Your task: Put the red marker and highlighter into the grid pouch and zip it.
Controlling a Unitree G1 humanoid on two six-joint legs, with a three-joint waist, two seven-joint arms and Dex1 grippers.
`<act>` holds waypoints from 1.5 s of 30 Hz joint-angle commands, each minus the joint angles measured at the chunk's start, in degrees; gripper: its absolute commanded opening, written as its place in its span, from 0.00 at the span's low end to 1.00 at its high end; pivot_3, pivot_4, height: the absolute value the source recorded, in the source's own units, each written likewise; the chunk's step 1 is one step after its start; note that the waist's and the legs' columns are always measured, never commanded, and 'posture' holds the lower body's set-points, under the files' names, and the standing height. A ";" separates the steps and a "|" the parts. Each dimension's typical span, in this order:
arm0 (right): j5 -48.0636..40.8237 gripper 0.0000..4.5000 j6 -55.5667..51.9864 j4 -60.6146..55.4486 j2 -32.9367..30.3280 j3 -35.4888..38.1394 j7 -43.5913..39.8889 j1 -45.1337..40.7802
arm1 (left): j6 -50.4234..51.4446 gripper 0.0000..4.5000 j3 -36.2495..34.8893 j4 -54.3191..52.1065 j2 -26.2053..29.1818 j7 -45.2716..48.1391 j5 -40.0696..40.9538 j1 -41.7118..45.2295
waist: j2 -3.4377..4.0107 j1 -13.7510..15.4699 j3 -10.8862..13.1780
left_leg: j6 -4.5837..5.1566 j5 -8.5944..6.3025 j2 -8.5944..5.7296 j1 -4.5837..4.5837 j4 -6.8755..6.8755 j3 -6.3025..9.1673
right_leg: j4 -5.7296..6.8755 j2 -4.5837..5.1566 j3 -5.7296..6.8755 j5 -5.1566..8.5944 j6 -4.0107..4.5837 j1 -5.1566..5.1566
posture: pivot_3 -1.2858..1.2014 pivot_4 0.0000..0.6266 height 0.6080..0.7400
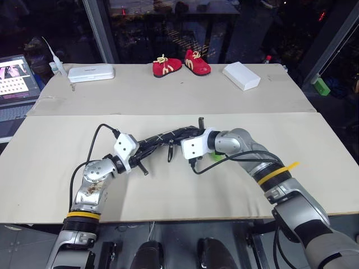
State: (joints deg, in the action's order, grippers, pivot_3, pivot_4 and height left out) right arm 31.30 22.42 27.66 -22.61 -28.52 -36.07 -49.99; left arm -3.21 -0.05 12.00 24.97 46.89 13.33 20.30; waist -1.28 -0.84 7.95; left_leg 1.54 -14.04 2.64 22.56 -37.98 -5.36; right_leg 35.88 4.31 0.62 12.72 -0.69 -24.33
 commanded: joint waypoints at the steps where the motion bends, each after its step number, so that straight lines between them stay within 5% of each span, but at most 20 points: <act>1: -2.17 0.23 0.76 -0.67 1.07 0.44 -1.20 -0.25 | -0.07 0.00 -0.11 -2.75 0.00 -0.31 0.16 1.51 | 0.00 0.01 0.00 | 0.00 0.00 0.00 0.00 0.00 0.00 | 0.00 0.00 0.00 0.00 0.00 0.00 | 0.52 0.24 1.00; 6: -7.31 0.62 -3.56 -1.01 0.74 3.70 -5.32 -0.55 | 0.12 0.00 -0.35 -3.11 0.24 -0.31 0.28 1.14 | 0.00 0.00 0.00 | 0.00 0.00 0.01 0.00 0.00 0.02 | 0.01 0.00 0.00 0.00 0.00 0.01 | 0.52 0.24 1.00; 14: -17.35 0.62 -4.08 -4.41 -5.06 10.37 -11.46 1.21 | 0.72 0.00 -0.70 -3.98 0.48 -0.88 0.39 1.02 | 0.01 0.16 0.01 | 0.00 0.00 0.01 0.01 0.00 0.04 | -0.01 0.01 0.01 0.00 0.01 0.00 | 0.52 0.24 1.00; 20: -39.09 0.62 -26.77 -19.65 -12.48 20.71 -26.16 9.30 | 0.95 0.00 -0.94 -4.80 0.42 -1.75 0.45 0.13 | 0.00 0.37 0.00 | 0.03 -0.02 0.10 0.04 0.00 0.23 | -0.03 0.03 0.05 -0.01 0.00 0.06 | 0.52 0.24 1.00; 25: -40.54 0.62 -39.14 -24.11 -12.38 25.05 -18.68 12.06 | 1.13 0.00 -1.65 -5.48 0.50 -2.40 0.84 -1.08 | 0.00 -0.21 0.00 | 0.03 -0.03 0.10 -0.20 0.00 0.31 | 0.01 0.01 -0.10 -0.04 0.06 0.12 | 0.52 0.24 1.00; 35: -33.72 0.62 -60.41 -24.29 -3.70 20.97 -0.90 15.78 | 1.26 0.00 -1.74 -6.85 0.16 -3.27 0.90 -2.58 | 0.00 0.09 0.00 | 0.02 -0.02 0.08 -0.08 0.01 0.28 | 0.01 0.02 -0.09 -0.01 0.09 0.02 | 0.52 0.24 1.00; 45: -32.18 0.62 -64.91 -21.02 -1.03 18.71 3.30 16.31 | 1.13 0.00 -1.72 -6.73 0.01 -3.40 0.96 -2.68 | 0.00 0.11 0.00 | 0.03 -0.02 0.00 -0.08 0.01 0.32 | -0.02 0.00 -0.06 -0.01 0.08 0.04 | 0.52 0.24 1.00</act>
State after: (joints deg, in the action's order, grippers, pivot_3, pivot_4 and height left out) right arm -1.34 -41.80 6.61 -23.66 -9.94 -33.60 -33.47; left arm -2.15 -1.08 7.42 24.94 43.78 13.56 17.47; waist -1.28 -0.73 7.95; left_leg 1.56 -14.06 2.66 22.48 -37.97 -5.03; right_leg 35.86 4.30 0.59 12.71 -0.61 -24.27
